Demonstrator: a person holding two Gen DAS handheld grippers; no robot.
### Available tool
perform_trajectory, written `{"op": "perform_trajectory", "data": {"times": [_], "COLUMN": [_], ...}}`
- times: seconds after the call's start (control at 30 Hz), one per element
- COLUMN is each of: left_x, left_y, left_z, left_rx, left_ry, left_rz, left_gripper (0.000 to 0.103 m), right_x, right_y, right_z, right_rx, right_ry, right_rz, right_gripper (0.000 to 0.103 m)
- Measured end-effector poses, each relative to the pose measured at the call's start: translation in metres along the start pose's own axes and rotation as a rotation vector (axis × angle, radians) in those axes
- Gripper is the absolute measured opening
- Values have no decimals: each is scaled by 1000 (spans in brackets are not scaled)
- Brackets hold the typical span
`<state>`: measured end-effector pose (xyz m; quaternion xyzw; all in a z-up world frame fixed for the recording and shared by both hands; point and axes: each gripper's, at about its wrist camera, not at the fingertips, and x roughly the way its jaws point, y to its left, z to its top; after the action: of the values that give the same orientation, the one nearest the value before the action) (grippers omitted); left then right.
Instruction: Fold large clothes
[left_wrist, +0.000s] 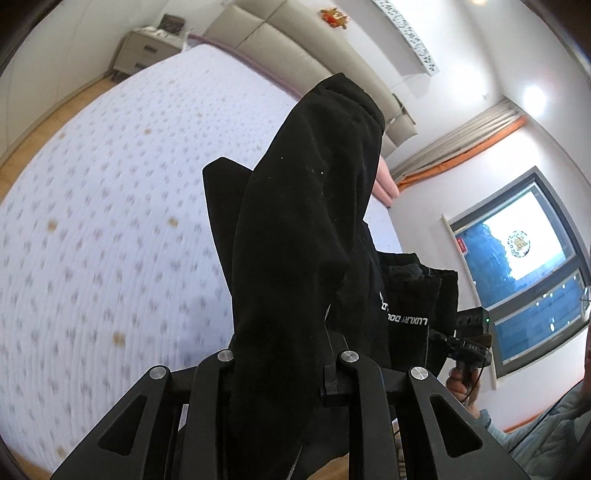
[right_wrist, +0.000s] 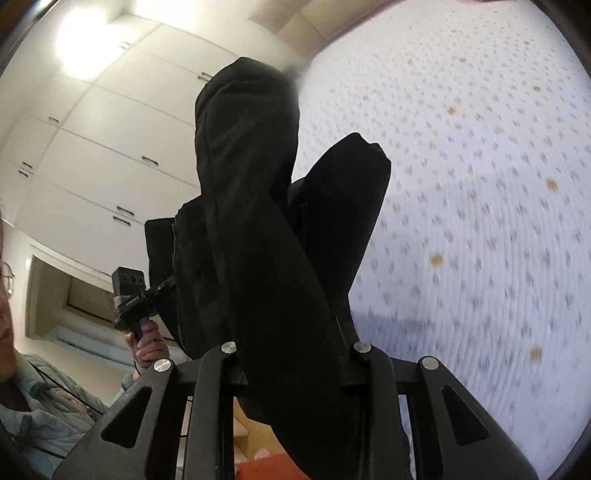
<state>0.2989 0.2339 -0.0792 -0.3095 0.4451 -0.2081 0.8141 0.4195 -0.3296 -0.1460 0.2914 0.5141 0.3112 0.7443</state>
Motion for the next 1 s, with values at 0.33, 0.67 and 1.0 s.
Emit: {"op": "perform_trajectory", "data": {"times": [0.33, 0.67, 1.0], "left_x": [82, 79, -27], "left_y": [132, 177, 134], "left_z": [-56, -71, -89], "left_rx": [-159, -199, 15], "left_ry": [159, 65, -246], "left_rz": [174, 68, 360], "left_gripper": [31, 42, 43], "right_x": [75, 80, 20], "right_y": [-120, -155, -69], "right_z": [-47, -67, -101], "right_rx": [225, 257, 51], "right_ry": [27, -87, -272], "right_rz": [-213, -200, -574], "right_gripper": [29, 38, 70]}}
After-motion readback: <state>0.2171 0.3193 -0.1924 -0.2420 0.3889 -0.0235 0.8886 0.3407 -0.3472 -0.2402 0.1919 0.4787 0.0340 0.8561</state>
